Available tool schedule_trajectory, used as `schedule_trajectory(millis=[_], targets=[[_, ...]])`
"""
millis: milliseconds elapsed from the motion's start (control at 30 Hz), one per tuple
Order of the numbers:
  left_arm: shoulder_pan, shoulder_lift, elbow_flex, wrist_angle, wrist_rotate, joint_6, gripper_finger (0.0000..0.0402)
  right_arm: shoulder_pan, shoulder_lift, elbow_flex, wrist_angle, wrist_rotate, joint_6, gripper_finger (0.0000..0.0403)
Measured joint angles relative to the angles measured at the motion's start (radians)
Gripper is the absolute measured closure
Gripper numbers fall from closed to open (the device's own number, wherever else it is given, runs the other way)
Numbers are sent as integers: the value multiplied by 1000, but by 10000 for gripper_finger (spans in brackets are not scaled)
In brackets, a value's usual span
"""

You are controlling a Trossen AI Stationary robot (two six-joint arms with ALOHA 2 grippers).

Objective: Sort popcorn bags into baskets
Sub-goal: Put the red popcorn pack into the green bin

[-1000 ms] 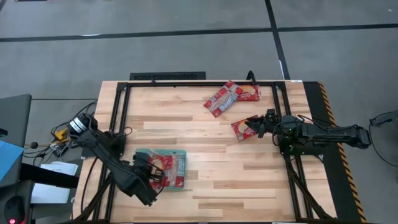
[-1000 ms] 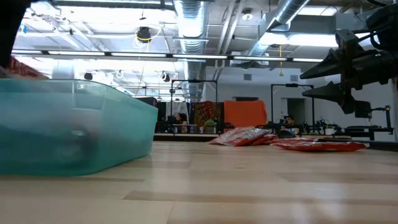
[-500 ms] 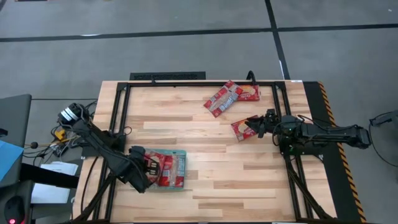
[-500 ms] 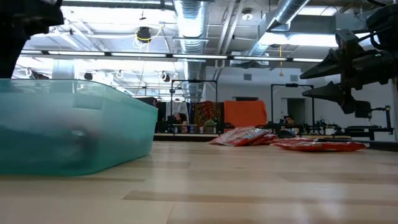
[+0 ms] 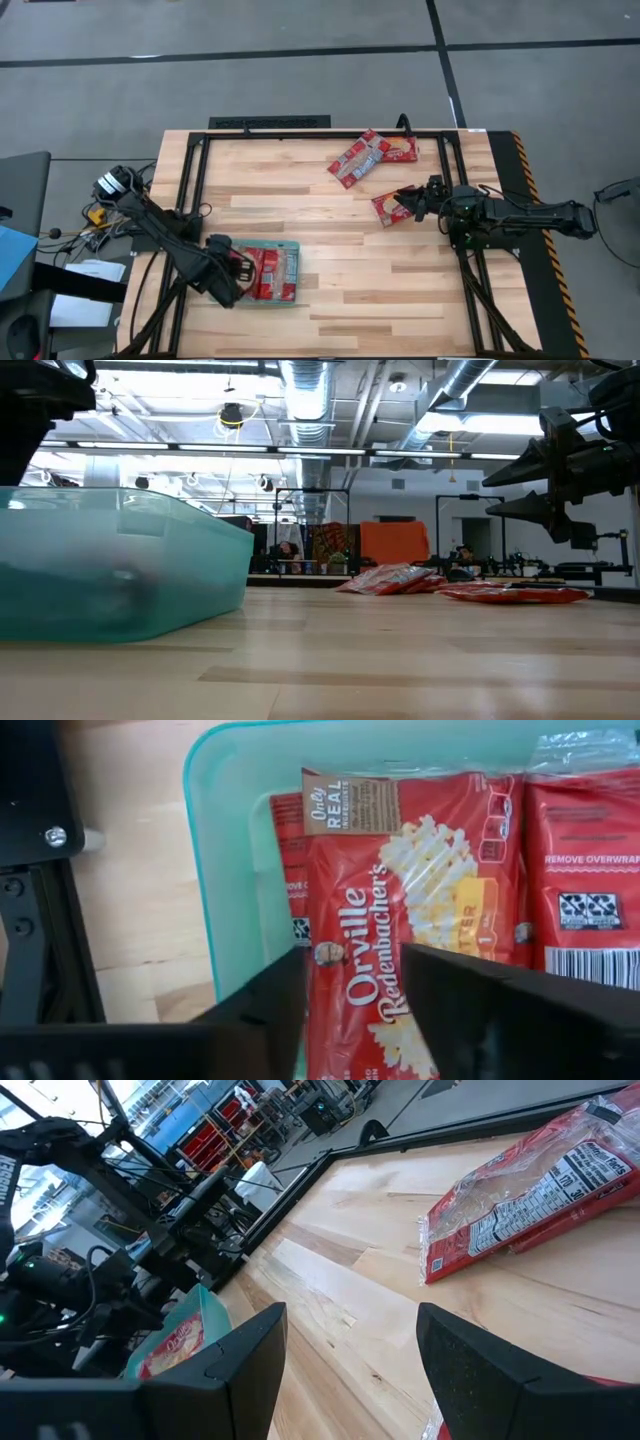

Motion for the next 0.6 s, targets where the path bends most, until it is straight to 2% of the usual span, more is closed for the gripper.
schedule_trajectory(millis=[133,233,300,367,467,600], targets=[[-1,-29,0,5,-23,-5,201,0,0,0,0,0,0,154],[0,-70,0,67,-171,31,187,0,0,0,0,1,0,154],[11,-90,0,141,-257,126,190,0,0,0,0,1,0,154],[29,-91,0,221,-264,247,205,0,0,0,0,2,0,154],[61,-64,2,289,-223,384,245,0,0,0,0,2,0,154],[107,-10,0,293,-134,482,312,0,0,0,0,4,0,154]])
